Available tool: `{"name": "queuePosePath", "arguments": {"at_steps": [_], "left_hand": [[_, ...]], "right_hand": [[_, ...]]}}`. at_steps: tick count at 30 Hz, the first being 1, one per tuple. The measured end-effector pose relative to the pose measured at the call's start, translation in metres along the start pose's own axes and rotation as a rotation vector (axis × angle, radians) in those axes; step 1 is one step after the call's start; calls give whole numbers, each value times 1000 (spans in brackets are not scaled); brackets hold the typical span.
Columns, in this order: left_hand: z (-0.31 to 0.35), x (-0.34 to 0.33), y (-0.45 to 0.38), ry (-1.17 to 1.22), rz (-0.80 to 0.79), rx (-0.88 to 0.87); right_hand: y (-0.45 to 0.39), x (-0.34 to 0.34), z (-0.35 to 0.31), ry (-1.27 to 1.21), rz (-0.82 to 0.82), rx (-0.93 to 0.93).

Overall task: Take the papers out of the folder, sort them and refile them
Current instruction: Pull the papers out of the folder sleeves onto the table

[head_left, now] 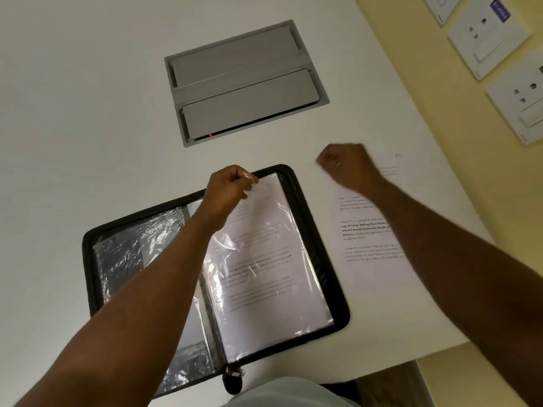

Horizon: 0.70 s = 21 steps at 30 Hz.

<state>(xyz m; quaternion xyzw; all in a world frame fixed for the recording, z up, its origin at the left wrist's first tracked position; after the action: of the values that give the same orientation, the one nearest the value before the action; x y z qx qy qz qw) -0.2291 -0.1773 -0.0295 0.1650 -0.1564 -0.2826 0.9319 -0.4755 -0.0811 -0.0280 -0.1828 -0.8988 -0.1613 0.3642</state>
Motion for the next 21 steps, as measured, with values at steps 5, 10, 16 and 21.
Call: {"name": "queuePosePath", "arguments": {"at_steps": [5, 10, 16, 21], "left_hand": [[9, 42, 22, 320, 72, -18], [1, 105, 41, 420, 260, 10], [-21, 188, 69, 522, 371, -31], [-52, 246, 97, 574, 494, 88]], "right_hand": [[81, -114, -74, -72, -540, 53], [145, -181, -128, -122, -914, 65], [188, -240, -198, -103, -1034, 257], [202, -279, -221, 58, -1004, 325]]}}
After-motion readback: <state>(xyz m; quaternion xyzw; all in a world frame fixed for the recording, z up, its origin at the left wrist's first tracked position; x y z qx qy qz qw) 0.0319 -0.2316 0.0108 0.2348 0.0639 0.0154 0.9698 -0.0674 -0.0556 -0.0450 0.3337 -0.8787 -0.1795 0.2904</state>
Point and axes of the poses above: each hand's wrist, its own y-axis away from the middle knuckle, its own x-axis out of the back of the hand, z = x × y, the point moved 9 cm from there along -y, towards the middle knuckle, and after that the axes turned 1 degree about -x, right-handed, at the moved point
